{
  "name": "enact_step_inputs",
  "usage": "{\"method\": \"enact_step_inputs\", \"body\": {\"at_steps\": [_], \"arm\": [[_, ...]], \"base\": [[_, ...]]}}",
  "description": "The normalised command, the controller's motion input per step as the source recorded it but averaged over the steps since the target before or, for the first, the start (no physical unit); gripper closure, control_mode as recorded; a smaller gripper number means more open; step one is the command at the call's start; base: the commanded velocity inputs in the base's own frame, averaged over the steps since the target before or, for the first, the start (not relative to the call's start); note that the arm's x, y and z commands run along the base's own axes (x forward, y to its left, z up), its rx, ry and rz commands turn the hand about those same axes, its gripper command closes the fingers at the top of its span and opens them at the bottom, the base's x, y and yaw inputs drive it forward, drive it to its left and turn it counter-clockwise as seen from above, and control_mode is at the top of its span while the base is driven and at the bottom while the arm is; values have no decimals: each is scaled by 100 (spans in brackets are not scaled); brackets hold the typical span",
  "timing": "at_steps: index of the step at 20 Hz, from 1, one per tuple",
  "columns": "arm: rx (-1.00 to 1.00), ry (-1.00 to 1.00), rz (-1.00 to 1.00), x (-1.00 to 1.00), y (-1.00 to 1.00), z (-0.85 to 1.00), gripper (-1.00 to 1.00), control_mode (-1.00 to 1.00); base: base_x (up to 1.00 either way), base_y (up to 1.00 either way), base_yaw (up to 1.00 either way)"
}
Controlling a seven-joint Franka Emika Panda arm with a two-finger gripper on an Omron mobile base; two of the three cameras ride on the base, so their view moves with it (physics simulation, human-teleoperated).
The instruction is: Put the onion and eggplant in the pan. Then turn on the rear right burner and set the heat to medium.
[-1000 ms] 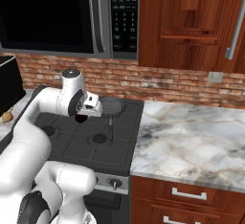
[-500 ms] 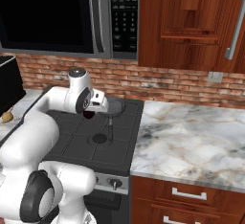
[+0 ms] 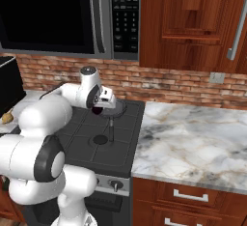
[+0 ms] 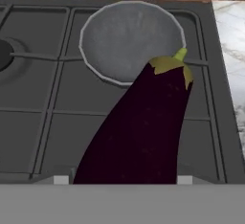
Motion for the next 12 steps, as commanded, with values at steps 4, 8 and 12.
{"method": "enact_step_inputs", "body": {"at_steps": [4, 8, 12], "arm": [[0, 0, 0, 23, -4, -30, 100, -100], [0, 0, 0, 14, 0, -14, 100, -100], [0, 0, 0, 34, 0, -11, 100, -100]], "base": [[0, 0, 0], [0, 0, 0], [0, 0, 0]]}}
